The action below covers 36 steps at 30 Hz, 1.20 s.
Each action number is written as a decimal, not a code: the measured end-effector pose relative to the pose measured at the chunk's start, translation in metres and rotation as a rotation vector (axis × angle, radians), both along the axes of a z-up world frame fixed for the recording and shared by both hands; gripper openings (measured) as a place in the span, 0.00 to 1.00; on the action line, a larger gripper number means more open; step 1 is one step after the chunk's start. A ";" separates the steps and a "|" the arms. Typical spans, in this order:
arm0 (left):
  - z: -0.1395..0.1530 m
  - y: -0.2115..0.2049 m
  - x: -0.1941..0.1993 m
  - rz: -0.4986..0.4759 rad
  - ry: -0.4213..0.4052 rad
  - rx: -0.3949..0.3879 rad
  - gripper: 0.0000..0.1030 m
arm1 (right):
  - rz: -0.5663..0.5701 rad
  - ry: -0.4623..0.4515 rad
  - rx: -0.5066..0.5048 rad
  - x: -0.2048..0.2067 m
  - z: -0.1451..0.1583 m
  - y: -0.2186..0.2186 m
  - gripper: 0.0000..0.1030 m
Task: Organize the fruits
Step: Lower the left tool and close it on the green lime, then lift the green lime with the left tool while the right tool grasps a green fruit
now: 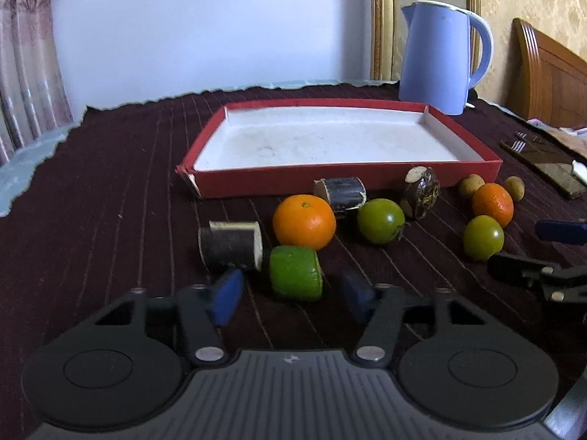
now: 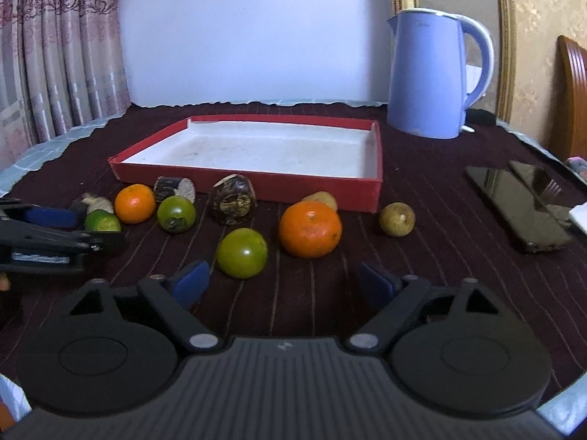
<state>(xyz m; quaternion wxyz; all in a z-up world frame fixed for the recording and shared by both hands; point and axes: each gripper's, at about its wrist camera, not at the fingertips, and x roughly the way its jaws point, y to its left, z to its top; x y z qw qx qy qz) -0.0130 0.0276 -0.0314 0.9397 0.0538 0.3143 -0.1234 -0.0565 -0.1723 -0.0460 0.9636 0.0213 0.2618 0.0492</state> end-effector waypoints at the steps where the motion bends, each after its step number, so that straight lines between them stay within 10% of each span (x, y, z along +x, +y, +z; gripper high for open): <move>1: 0.000 0.001 0.001 0.002 0.002 -0.008 0.50 | 0.003 -0.003 -0.003 0.000 0.000 0.001 0.83; 7: 0.000 -0.003 0.005 -0.009 -0.001 -0.010 0.25 | 0.020 -0.008 -0.009 0.001 0.000 0.006 0.80; 24: 0.007 0.006 -0.003 -0.012 -0.025 -0.048 0.24 | 0.090 0.015 -0.010 0.018 -0.001 0.017 0.57; 29: 0.008 0.005 -0.003 -0.005 -0.031 -0.040 0.24 | 0.086 0.029 0.000 0.024 -0.002 0.019 0.30; 36: 0.016 0.000 -0.004 -0.003 -0.059 -0.021 0.24 | 0.081 0.010 0.025 0.021 0.006 0.017 0.30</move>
